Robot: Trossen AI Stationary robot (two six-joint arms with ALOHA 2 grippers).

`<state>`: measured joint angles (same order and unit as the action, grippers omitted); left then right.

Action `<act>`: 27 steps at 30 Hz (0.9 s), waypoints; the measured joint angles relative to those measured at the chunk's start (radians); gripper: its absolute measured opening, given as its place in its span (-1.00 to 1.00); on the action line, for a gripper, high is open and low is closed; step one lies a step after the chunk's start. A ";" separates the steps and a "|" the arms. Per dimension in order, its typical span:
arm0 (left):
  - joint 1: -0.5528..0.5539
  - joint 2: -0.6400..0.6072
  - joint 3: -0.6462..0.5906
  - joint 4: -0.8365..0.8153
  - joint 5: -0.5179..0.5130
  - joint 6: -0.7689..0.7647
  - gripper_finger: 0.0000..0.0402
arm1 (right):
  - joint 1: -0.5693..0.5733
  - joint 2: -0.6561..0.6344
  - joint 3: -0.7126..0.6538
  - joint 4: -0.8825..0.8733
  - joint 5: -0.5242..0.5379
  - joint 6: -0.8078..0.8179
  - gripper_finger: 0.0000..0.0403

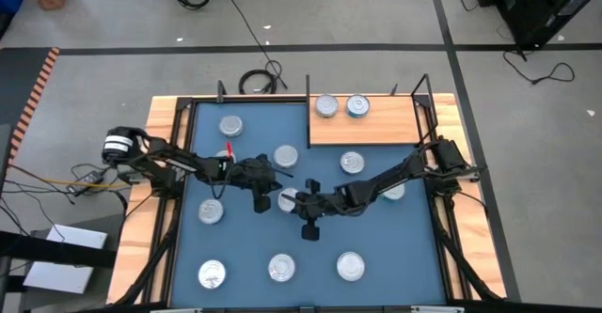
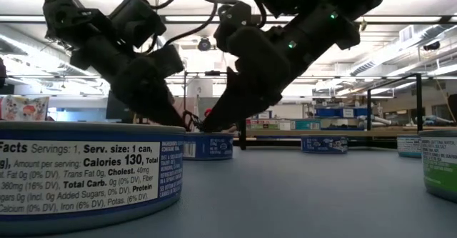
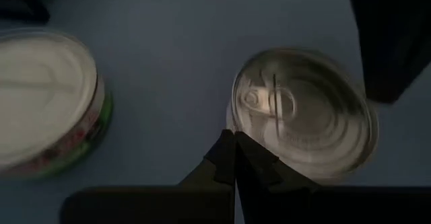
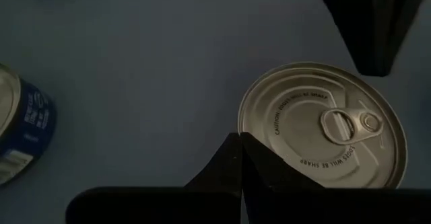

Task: Stack canned seafood by type on shelf
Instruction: Put the top center blue tuna can on the shelf

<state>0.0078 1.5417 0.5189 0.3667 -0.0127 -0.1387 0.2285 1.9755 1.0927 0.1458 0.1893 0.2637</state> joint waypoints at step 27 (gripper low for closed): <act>-0.141 0.017 -0.001 0.060 0.043 -0.031 -0.97 | -0.009 -0.182 -0.004 -0.447 0.108 0.050 -0.93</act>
<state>-0.1330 1.5589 0.5179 0.4265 0.0304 -0.1696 0.2192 1.7931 1.0885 -0.3017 0.2977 0.3135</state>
